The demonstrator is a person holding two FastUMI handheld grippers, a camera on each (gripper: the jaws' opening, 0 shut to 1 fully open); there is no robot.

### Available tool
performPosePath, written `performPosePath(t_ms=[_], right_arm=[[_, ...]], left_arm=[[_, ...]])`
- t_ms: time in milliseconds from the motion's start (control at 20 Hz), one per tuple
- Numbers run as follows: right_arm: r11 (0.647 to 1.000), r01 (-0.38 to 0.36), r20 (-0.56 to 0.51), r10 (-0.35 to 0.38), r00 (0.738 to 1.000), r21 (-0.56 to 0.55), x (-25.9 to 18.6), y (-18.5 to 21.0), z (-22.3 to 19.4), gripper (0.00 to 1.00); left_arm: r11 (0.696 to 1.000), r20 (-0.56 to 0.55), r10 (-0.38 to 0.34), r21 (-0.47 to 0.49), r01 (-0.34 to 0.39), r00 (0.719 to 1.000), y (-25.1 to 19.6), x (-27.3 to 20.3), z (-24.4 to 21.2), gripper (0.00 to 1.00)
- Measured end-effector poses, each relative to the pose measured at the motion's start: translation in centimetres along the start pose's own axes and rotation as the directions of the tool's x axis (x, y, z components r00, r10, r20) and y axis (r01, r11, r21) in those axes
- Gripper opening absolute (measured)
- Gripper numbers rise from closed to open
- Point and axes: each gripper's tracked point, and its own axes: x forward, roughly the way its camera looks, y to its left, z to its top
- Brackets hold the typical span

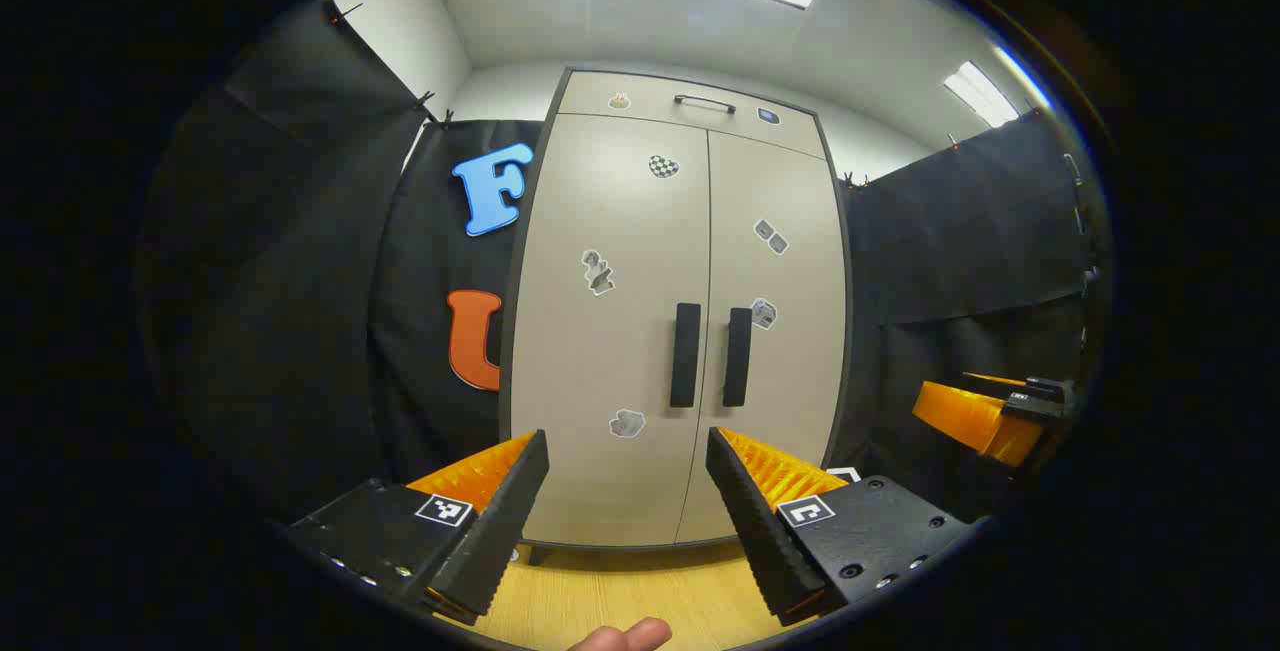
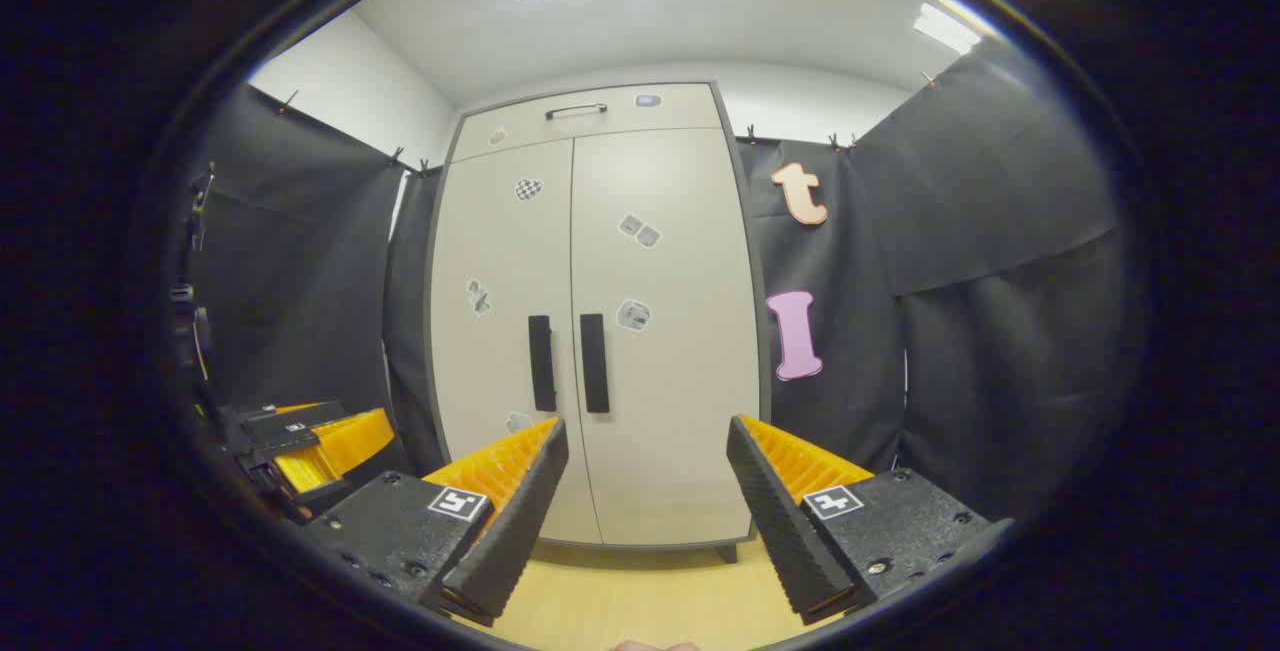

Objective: Open the right door of the double-door shoe cabinet with the right hand, and open the left door with the left hand.

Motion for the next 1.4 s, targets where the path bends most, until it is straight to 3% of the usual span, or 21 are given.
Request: performPosePath(t_ms=[200,650,900,1000,1050,1400], right_arm=[[1.000,0.019,-0.022,-0.018,1.000,0.009,-0.1,-1.0,-0.9,0.99],[0.999,0.032,-0.045,-0.032,0.998,0.000,-0.4,-0.5,-1.5,0.99],[1.000,0.012,-0.039,-0.013,0.999,-0.018,-0.2,1.1,-1.7,0.96],[1.000,-0.002,-0.040,0.001,0.999,-0.014,0.2,1.8,-1.7,1.00],[1.000,-0.009,-0.037,0.009,0.999,-0.013,0.6,2.1,-1.5,0.96],[0.999,-0.046,-0.023,0.045,0.999,-0.022,7.8,3.9,1.4,0.99]], left_arm=[[1.000,0.027,-0.007,-0.010,0.007,1.000,-0.9,-0.3,0.1,0.94],[0.998,-0.009,0.057,0.000,-0.057,0.998,1.4,-0.4,-0.7,0.95],[0.998,-0.006,0.064,0.000,-0.064,0.998,1.9,-0.8,-0.6,0.95],[0.998,-0.010,0.066,0.011,-0.066,0.998,2.2,-1.0,-0.9,0.95],[0.998,-0.010,0.065,0.015,-0.065,0.998,2.3,-1.1,-0.8,0.95],[0.996,-0.037,0.082,0.024,-0.081,0.996,3.0,-2.1,-2.2,0.95]])
